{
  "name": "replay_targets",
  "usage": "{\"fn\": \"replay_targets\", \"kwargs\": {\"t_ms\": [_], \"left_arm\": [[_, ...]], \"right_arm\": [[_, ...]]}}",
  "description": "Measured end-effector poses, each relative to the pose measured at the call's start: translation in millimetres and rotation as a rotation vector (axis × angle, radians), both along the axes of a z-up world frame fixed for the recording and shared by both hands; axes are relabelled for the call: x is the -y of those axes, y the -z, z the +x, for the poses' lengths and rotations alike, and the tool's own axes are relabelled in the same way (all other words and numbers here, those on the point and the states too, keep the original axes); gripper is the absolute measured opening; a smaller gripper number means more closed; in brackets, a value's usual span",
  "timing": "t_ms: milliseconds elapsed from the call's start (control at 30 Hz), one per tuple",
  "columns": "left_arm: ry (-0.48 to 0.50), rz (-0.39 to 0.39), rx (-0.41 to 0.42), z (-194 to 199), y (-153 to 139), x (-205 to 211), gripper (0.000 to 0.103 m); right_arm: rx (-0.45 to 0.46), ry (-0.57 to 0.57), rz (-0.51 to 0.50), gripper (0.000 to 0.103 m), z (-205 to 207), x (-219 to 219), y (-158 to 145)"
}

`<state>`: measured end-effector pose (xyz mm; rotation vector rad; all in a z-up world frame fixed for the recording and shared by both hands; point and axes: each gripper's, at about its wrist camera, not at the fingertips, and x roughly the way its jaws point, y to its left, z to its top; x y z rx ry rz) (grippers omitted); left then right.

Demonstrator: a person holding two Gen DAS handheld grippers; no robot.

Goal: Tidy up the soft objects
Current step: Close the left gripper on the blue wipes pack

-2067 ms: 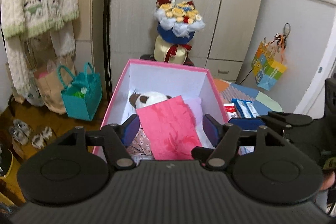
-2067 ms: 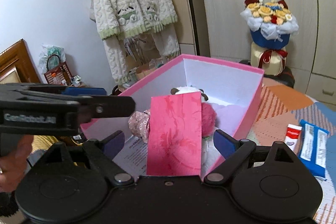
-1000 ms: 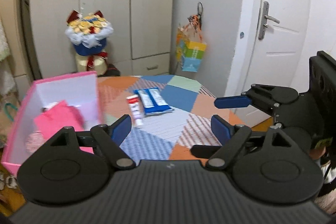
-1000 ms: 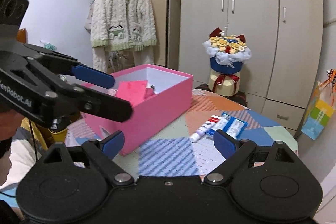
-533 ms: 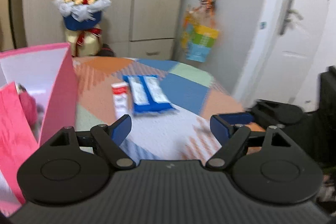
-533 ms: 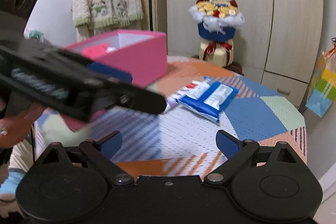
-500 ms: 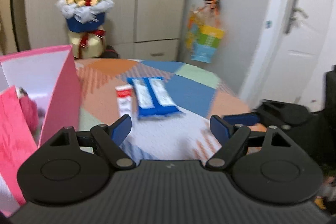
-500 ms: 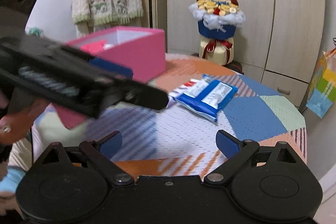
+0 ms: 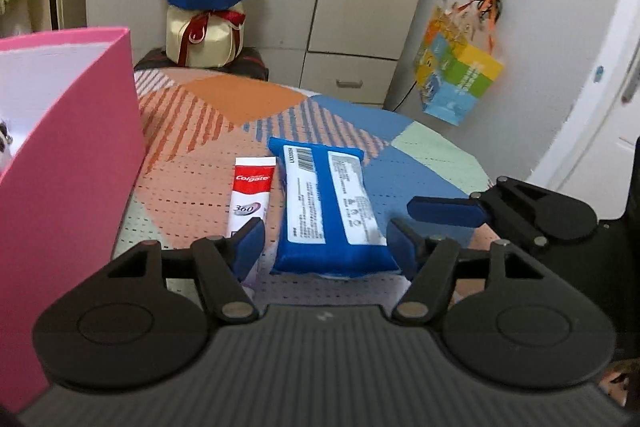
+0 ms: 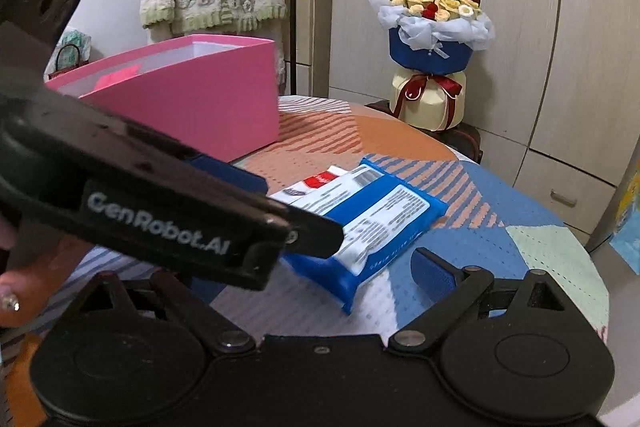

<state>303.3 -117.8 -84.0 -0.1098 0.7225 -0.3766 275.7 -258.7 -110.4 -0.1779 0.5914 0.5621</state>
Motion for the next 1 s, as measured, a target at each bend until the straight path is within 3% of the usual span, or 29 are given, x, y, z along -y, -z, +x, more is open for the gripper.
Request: {"fn": "replay_targets", "kwargs": {"t_ms": [67,300,400,567,767,867,1000], "left_arm": [[-0.002,-0.027,-0.026,9,-1,1,0.058],[-0.021,-0.026,-0.069,23,7,5,0.056],[-0.033,-0.053,-0.116,29,16,0,0.052],[-0.015,-0.081,-0.116,32,21,-5,0.040],[-0.003,-0.095,-0.108,30,23,-6,0.037],[0.005,-0.100,-0.090,25,22,-4,0.037],[0.041,-0.088,-0.067,14,16,0,0.037]], "right_arm": [[-0.019,0.002,0.016,0.097,8,2,3],[-0.081,0.019,0.126,0.097,27,9,7],[-0.113,0.009,0.129,0.087,32,7,12],[-0.101,0.034,0.057,0.071,27,-1,16],[-0.080,0.090,0.012,0.057,15,-10,15],[-0.019,0.096,-0.035,0.054,2,-19,14],[-0.023,0.115,-0.003,0.054,-7,-14,9]]}}
